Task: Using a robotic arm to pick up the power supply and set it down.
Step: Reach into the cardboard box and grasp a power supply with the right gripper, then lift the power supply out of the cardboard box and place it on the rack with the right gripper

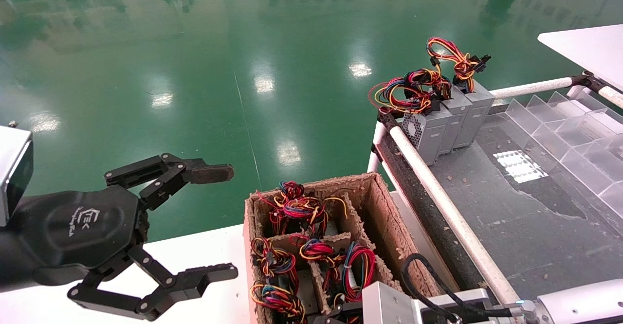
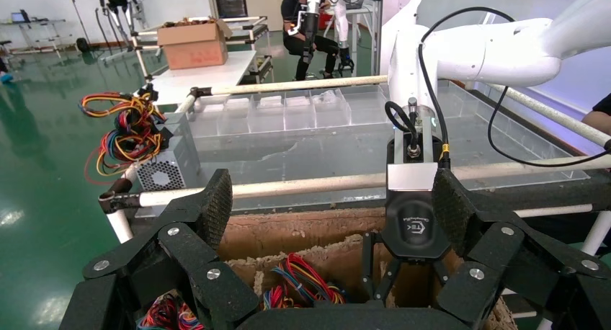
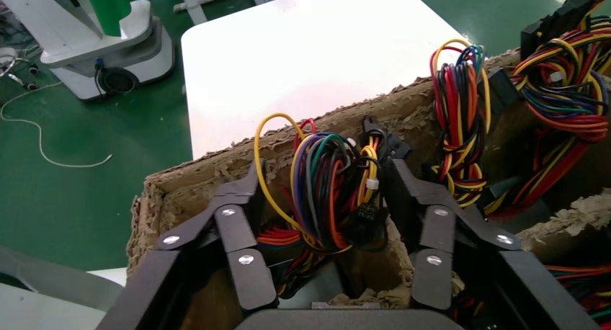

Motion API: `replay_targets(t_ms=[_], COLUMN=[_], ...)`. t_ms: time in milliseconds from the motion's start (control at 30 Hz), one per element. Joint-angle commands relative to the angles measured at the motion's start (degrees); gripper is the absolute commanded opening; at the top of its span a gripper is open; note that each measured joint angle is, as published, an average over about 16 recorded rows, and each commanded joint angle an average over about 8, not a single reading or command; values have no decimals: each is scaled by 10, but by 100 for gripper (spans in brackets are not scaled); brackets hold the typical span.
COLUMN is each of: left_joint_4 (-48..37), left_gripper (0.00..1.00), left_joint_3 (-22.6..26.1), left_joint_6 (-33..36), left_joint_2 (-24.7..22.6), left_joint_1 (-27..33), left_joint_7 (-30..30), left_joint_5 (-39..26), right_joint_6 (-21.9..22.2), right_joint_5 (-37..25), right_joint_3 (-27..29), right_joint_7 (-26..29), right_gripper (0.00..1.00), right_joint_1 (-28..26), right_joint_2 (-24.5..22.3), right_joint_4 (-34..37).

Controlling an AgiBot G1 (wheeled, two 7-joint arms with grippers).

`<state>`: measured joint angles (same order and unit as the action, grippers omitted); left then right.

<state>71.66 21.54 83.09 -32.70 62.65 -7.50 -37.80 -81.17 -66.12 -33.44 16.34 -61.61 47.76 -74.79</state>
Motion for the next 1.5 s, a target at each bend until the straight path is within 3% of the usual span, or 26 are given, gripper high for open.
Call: replay_targets(t_ms=[33,633,1133,1333,1500], left_joint_4=[0,0,0,0,0], left_gripper=[100,100,100,100,100], left_joint_3=[0,0,0,0,0], left_joint_6=[0,0,0,0,0], left_joint_2=[0,0,0,0,0], left_joint_1=[0,0,0,0,0], left_joint_7=[0,0,0,0,0], left_joint_5=[0,0,0,0,0], right_joint_6=[3,13,-2,-9,-8], right_joint_5=[0,32,199,291,332], right_joint_3=[1,20,140,211,261], right_joint_7=[0,-11,-54,-76,-103], right_gripper=[0,0,0,0,0], right_joint_1=[2,15,24,38,53], right_joint_2=[0,-7,-104,-158,-204], right_joint_4=[0,-3,-18,-4,26])
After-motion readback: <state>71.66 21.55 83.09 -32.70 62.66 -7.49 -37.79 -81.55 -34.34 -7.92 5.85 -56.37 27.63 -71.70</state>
